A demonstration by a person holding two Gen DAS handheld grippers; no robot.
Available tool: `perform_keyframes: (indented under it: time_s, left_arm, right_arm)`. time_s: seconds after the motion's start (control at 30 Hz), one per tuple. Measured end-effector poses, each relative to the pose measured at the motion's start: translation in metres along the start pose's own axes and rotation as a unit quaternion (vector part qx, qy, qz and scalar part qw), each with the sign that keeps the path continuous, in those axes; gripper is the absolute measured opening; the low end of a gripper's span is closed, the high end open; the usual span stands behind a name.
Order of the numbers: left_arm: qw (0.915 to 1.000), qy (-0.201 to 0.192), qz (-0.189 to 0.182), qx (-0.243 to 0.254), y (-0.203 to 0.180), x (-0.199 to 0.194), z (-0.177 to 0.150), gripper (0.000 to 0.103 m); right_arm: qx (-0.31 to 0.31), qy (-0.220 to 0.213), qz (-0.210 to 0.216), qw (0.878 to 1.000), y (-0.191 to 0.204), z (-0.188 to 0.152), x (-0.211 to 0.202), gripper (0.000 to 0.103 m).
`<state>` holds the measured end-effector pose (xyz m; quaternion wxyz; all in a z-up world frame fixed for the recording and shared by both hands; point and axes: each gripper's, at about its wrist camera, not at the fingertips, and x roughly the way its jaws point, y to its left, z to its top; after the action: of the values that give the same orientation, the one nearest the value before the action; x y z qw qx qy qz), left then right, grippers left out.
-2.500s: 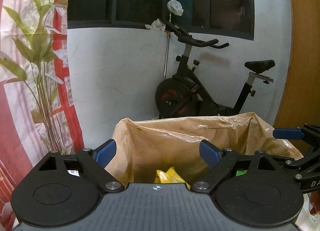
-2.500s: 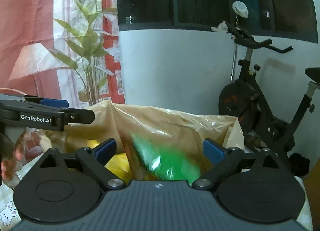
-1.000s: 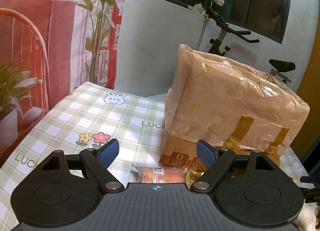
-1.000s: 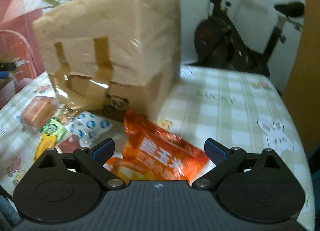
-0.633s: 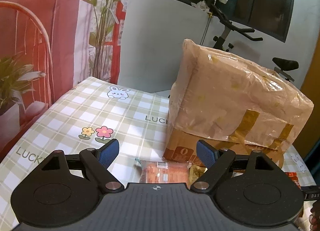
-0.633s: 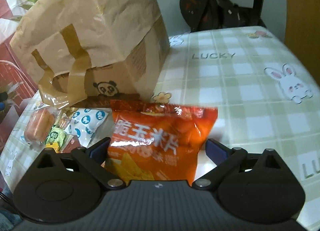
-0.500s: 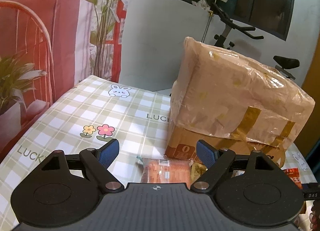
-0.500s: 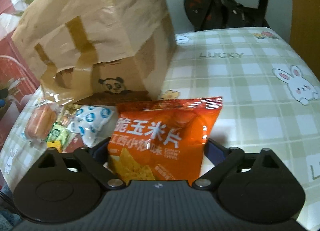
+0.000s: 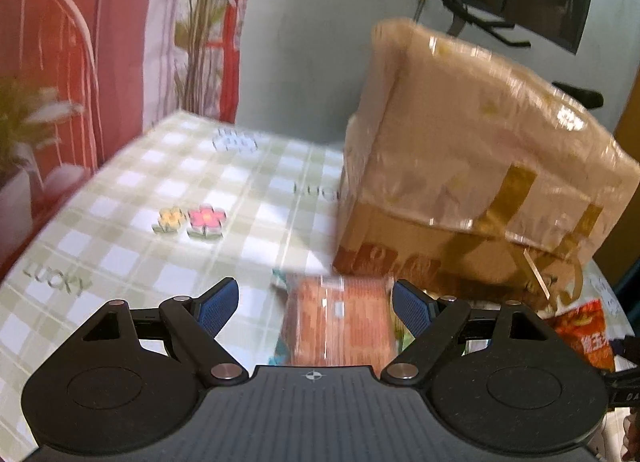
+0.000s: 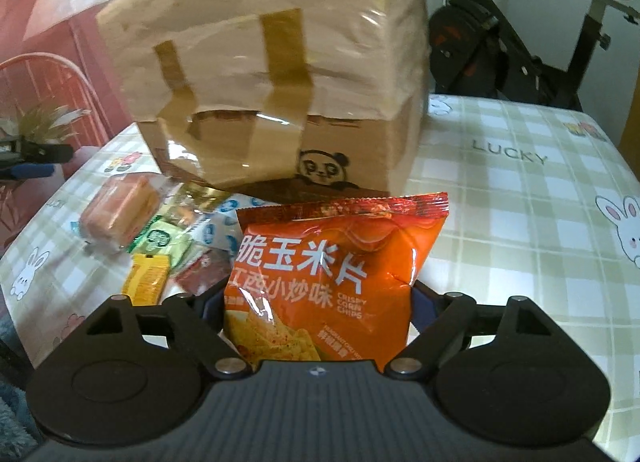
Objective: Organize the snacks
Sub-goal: 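Return to the pile and grasp the orange corn chip bag with the right tool, then grasp the red wrapped bread with the left tool while the right tool holds the chip bag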
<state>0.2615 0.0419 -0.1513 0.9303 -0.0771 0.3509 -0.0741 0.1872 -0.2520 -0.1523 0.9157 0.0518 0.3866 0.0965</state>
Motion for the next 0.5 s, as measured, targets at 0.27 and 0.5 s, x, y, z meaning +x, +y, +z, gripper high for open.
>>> perform_keyframes:
  time_s: [0.27, 0.5]
  left_arm:
    - [0.9985, 0.049, -0.010, 0.022, -0.009, 0.031, -0.008, 0.087]
    - [0.9963, 0.070, 0.016, 0.048, -0.022, 0.061, -0.015, 0.088]
  right_arm:
    - [-0.017, -0.012, 0.006, 1.000, 0.013, -0.001, -0.005, 0.085]
    - [-0.004, -0.017, 0.009, 1.000, 0.012, -0.005, -0.009, 0.085]
